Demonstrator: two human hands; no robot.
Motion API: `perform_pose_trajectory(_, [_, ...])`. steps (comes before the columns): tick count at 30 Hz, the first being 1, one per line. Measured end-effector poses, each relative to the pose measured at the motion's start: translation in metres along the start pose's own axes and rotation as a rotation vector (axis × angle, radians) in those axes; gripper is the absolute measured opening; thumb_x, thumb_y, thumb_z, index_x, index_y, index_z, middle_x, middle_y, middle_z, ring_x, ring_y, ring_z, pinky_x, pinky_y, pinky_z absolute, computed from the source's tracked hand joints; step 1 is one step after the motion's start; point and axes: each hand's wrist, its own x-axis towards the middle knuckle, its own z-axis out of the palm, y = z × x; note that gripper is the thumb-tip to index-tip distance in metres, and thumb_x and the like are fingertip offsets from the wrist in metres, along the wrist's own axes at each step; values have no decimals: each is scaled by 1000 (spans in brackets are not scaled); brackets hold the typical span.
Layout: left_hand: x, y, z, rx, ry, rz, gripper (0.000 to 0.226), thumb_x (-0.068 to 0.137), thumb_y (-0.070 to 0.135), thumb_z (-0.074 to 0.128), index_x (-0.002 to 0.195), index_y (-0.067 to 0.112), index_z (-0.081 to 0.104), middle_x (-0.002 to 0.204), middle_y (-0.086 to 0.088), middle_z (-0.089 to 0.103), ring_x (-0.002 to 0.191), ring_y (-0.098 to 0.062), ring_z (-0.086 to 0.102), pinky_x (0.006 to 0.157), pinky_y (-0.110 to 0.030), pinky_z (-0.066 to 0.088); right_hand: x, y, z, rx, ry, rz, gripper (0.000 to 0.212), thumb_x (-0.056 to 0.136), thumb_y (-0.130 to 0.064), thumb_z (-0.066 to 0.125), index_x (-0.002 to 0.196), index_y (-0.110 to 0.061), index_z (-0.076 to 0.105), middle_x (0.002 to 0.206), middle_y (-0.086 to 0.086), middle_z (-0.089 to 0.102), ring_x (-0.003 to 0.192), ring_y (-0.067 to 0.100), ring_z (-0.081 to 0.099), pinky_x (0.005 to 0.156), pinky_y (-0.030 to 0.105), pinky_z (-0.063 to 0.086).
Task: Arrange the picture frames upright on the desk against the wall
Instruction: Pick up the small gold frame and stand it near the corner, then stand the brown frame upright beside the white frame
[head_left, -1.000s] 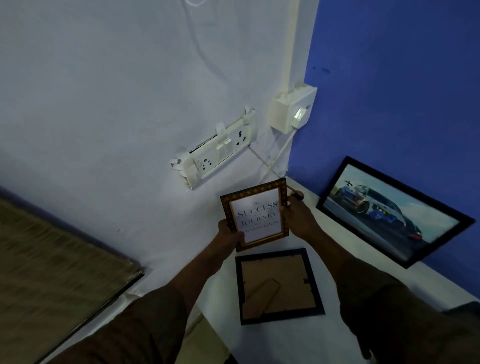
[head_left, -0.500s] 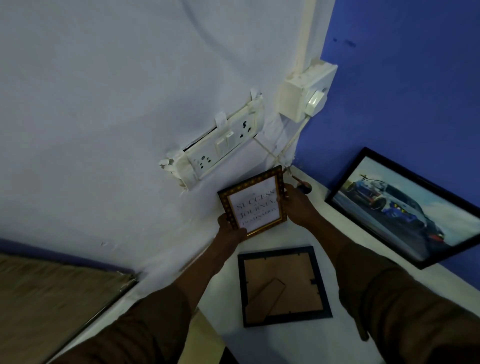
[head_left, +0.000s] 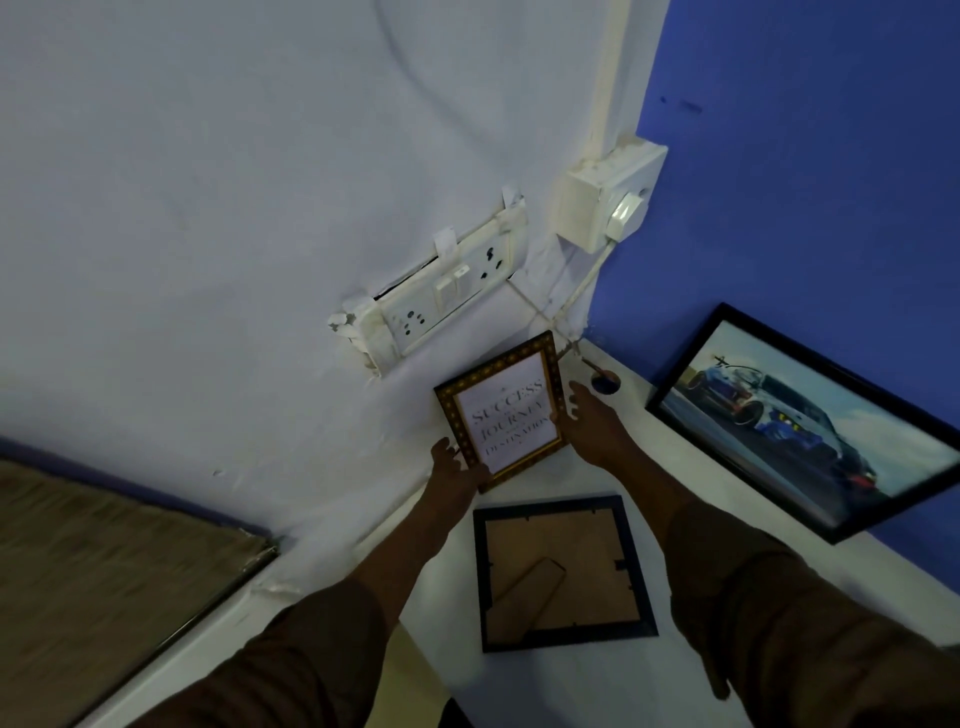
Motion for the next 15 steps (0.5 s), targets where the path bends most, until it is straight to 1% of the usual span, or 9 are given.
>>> perform_pose_trajectory(2, [-2, -3, 0, 11, -2, 0, 80, 94, -6, 58, 154, 10, 8, 139, -4, 34, 118, -12, 35, 95, -25, 34, -7, 9, 1, -27, 8, 15, 73, 100, -33, 57, 159, -11, 21, 159, 16, 36, 143, 31, 40, 116, 42, 35])
perform_pose_trajectory(4, [-6, -8, -2, 43, -1, -15, 85, 91, -4, 64, 154, 12, 9, 151, -10, 29, 122, -14, 34, 95, -25, 33, -16, 21, 1, -23, 8, 46, 73, 99, -34, 58, 159, -12, 22, 157, 17, 38, 141, 30, 42, 115, 39, 35])
perform_pose_trajectory(5, [-9, -13, -4, 69, 0, -30, 89, 88, -1, 68, 154, 12, 9, 154, -13, 26, 127, -17, 35, 95, -26, 32, -22, 30, 1, -20, 11, 69, 72, 99, -33, 59, 158, -12, 23, 156, 18, 39, 139, 30, 43, 114, 38, 35])
perform_pose_trajectory(7, [-15, -25, -7, 105, -12, -76, 100, 80, 10, 76, 154, 12, 9, 153, -10, 27, 134, -20, 34, 97, -24, 31, -37, 48, 2, -11, 19, 125, 71, 98, -32, 60, 157, -13, 25, 154, 19, 42, 138, 30, 44, 112, 36, 36])
perform_pose_trajectory(8, [-18, -31, -10, 126, -13, -94, 101, 81, 15, 76, 155, 12, 8, 151, -8, 29, 133, -20, 35, 97, -24, 31, -45, 56, 4, -17, 30, 149, 70, 99, -32, 60, 157, -12, 26, 153, 19, 43, 137, 30, 45, 111, 35, 36])
perform_pose_trajectory(10, [-23, -48, -12, 151, -19, -146, 95, 88, 16, 72, 156, 12, 6, 155, -13, 29, 132, -22, 39, 97, -25, 32, -64, 79, 9, -20, 38, 208, 66, 99, -31, 58, 155, -11, 28, 150, 19, 46, 134, 31, 48, 108, 35, 39])
perform_pose_trajectory(12, [-29, -69, -14, 197, 0, -187, 88, 94, 16, 66, 156, 12, 5, 156, -17, 31, 131, -26, 42, 96, -27, 34, -83, 104, 19, -49, 50, 278, 66, 98, -31, 58, 155, -13, 29, 148, 19, 48, 131, 32, 51, 107, 38, 43])
perform_pose_trajectory(14, [-37, -92, -13, 261, 7, -253, 87, 94, 21, 66, 156, 10, 6, 152, -18, 37, 121, -26, 47, 92, -27, 36, -100, 126, 29, -104, 75, 392, 70, 93, -34, 59, 155, -17, 29, 147, 17, 48, 128, 33, 53, 105, 46, 46])
perform_pose_trajectory(15, [-41, -102, -14, 277, 10, -284, 88, 94, 24, 66, 156, 10, 6, 150, -18, 39, 120, -27, 48, 91, -27, 37, -108, 133, 34, -134, 96, 437, 71, 91, -36, 59, 154, -19, 30, 146, 15, 48, 127, 33, 54, 104, 47, 47])
